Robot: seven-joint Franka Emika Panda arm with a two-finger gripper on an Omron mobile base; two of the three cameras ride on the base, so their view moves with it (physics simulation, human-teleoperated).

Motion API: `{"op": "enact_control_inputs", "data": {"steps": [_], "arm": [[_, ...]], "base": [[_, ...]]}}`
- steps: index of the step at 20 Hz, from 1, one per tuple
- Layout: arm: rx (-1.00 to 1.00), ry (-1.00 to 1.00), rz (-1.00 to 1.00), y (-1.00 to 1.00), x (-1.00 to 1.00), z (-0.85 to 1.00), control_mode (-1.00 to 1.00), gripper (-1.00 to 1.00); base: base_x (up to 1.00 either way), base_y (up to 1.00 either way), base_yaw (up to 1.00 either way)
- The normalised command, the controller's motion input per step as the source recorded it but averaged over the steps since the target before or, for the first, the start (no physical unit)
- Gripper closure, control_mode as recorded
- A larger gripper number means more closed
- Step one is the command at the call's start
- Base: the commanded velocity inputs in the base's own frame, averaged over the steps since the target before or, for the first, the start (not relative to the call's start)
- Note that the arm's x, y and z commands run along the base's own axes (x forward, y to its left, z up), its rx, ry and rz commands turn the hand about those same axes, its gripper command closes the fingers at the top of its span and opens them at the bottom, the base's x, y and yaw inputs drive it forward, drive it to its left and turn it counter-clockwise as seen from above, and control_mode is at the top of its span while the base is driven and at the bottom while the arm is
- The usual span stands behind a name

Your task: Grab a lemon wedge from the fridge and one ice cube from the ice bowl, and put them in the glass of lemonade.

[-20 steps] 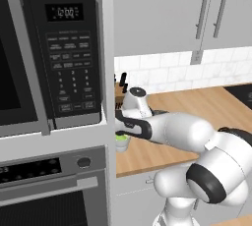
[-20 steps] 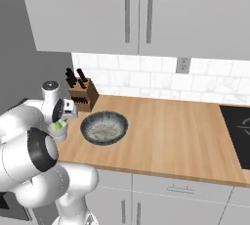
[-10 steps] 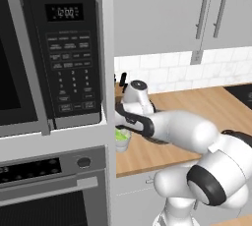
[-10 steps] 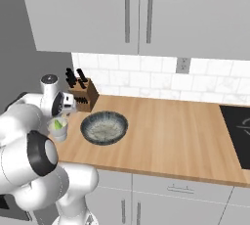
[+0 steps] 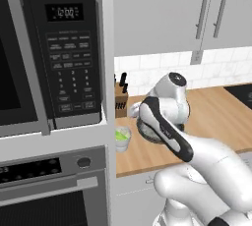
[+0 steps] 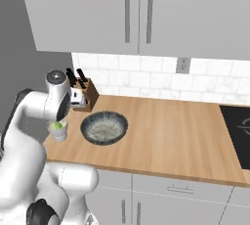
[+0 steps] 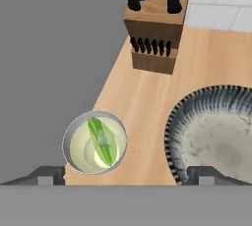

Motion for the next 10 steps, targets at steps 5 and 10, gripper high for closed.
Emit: {"op": "enact_control_inputs", "data": {"steps": [5,10], "arm": [[0.28,-0.15,0.0,-1.0,-0.95,-0.23,-1.0,-1.0],[0.29,-0.08,0.0,-1.0,-0.87,-0.57,-1.0,-1.0]], "base": [[0.0,0.0,0.0],[0.0,0.0,0.0]]}}
